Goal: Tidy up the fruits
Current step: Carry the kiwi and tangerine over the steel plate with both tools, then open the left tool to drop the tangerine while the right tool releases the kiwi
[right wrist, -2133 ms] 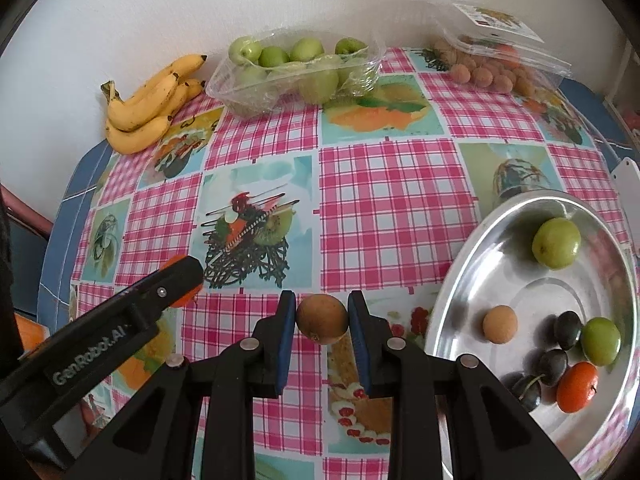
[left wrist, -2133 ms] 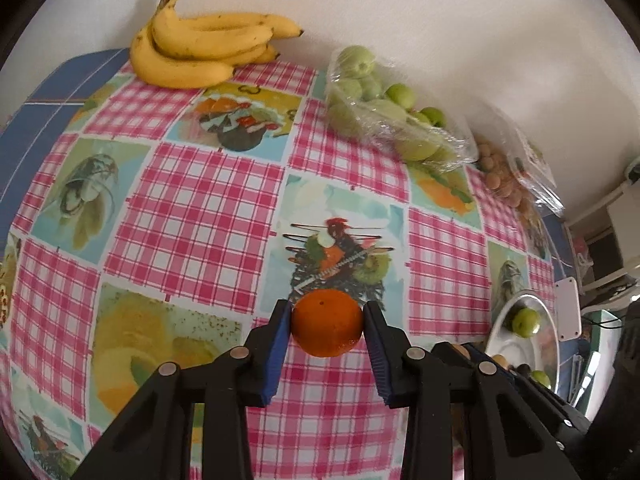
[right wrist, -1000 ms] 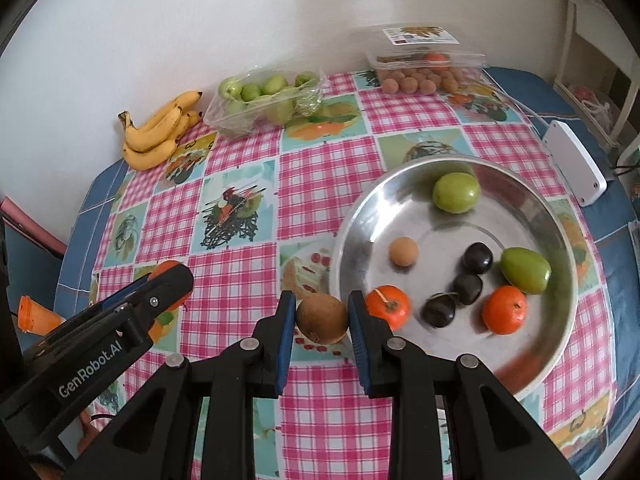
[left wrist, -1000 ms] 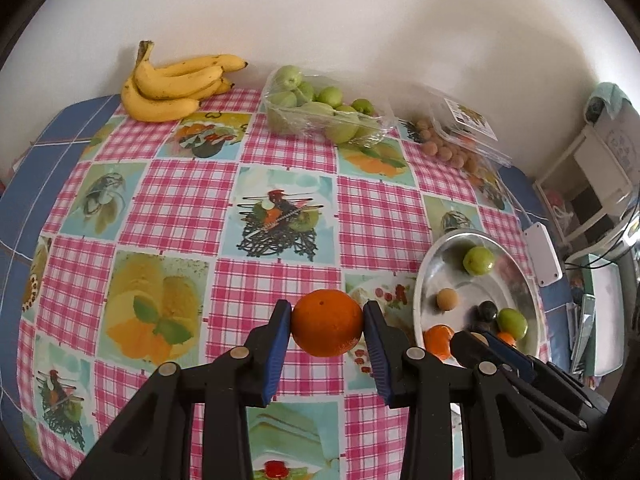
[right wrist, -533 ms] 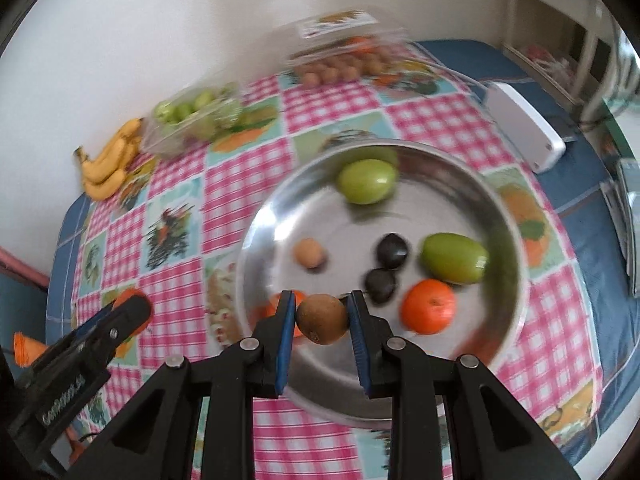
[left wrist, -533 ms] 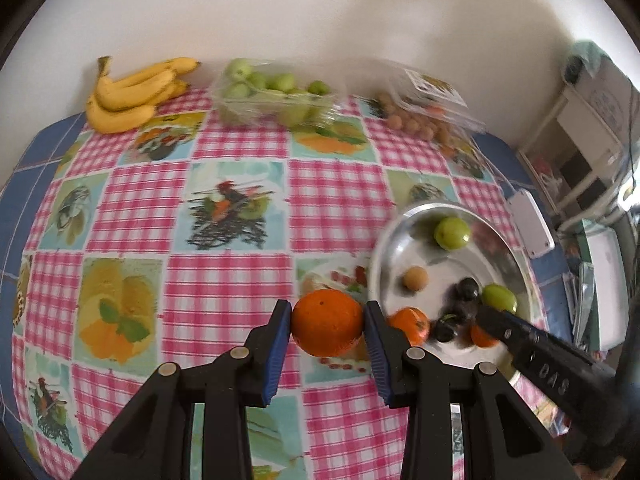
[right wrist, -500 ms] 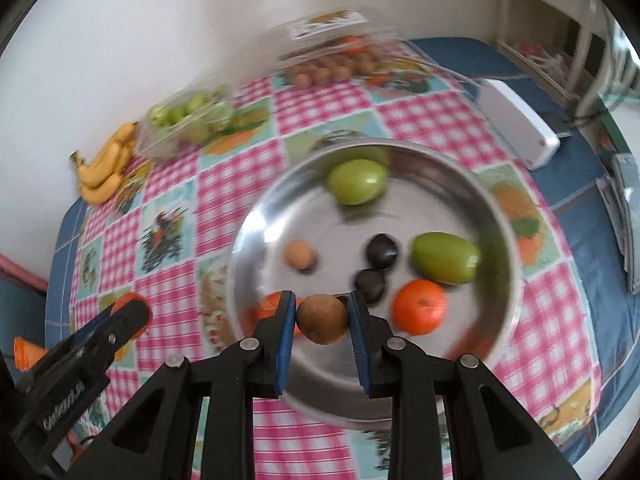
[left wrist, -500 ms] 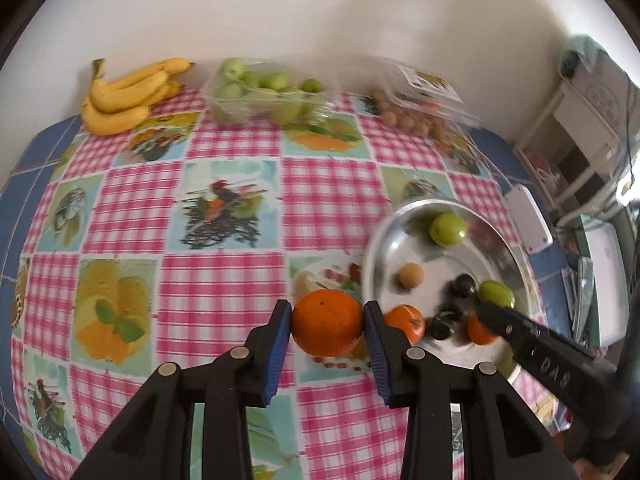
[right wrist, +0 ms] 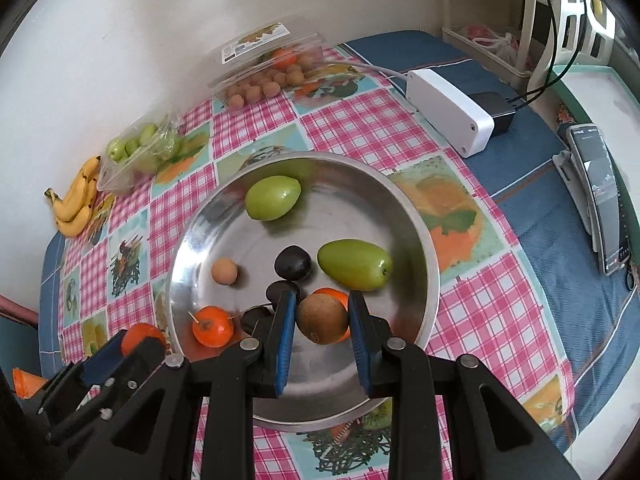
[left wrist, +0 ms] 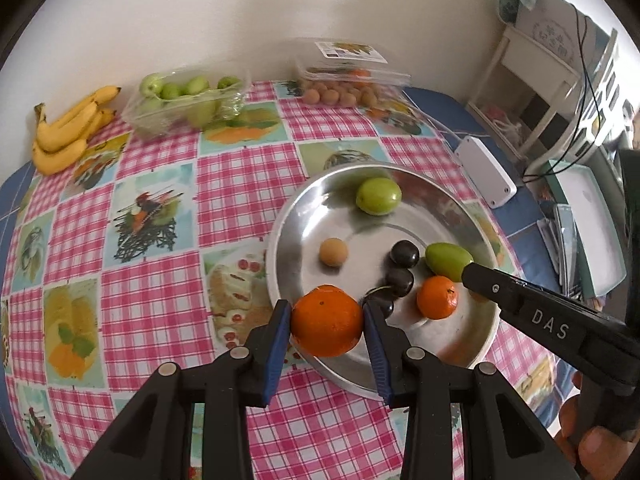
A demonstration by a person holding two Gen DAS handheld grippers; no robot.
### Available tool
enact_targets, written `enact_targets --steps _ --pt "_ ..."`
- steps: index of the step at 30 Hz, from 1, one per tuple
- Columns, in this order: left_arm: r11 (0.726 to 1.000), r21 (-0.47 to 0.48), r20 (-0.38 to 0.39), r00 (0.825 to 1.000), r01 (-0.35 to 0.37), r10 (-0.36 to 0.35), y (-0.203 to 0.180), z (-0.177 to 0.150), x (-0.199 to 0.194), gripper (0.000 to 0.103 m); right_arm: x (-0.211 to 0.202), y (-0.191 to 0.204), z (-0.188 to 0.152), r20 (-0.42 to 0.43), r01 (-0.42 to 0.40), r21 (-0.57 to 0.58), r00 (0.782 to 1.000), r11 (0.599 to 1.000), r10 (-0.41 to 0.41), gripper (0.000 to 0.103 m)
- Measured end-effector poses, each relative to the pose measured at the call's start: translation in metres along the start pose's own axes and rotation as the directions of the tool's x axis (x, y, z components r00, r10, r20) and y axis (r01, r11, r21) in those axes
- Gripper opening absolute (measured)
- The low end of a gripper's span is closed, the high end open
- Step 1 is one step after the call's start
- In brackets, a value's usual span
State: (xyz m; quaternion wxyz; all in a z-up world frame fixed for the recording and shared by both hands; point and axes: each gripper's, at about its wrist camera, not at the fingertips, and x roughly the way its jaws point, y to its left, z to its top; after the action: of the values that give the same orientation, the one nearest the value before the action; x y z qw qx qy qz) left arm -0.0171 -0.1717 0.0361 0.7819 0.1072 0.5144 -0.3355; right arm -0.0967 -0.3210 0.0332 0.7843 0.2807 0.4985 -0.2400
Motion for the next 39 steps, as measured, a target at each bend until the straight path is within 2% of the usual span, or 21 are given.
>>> enact_targets --steps 4,11,17,39 --pt "1.000 0.009 -0.017 1.000 -0.008 0.008 -0.002 0.000 0.008 0.039 0.004 0.004 -0.001 -0.016 0.001 -0.018 1.000 1.000 -0.001 0.028" --pt "0.999 0.026 -0.048 0.999 -0.018 0.019 -0.005 -0.003 0.021 0.039 0.023 0.008 -0.008 -0.103 0.009 -0.040 0.995 0.999 -0.013 0.028" --pt "0.999 0.035 -0.067 0.997 -0.028 0.031 -0.006 -0.005 0.028 0.039 0.031 0.008 -0.014 -0.143 0.021 -0.045 0.989 0.999 -0.027 0.028" --pt "0.998 0.049 -0.093 0.995 -0.028 0.032 -0.010 -0.008 0.037 0.040 0.049 0.006 -0.018 -0.222 0.040 -0.055 0.974 0.998 -0.051 0.028"
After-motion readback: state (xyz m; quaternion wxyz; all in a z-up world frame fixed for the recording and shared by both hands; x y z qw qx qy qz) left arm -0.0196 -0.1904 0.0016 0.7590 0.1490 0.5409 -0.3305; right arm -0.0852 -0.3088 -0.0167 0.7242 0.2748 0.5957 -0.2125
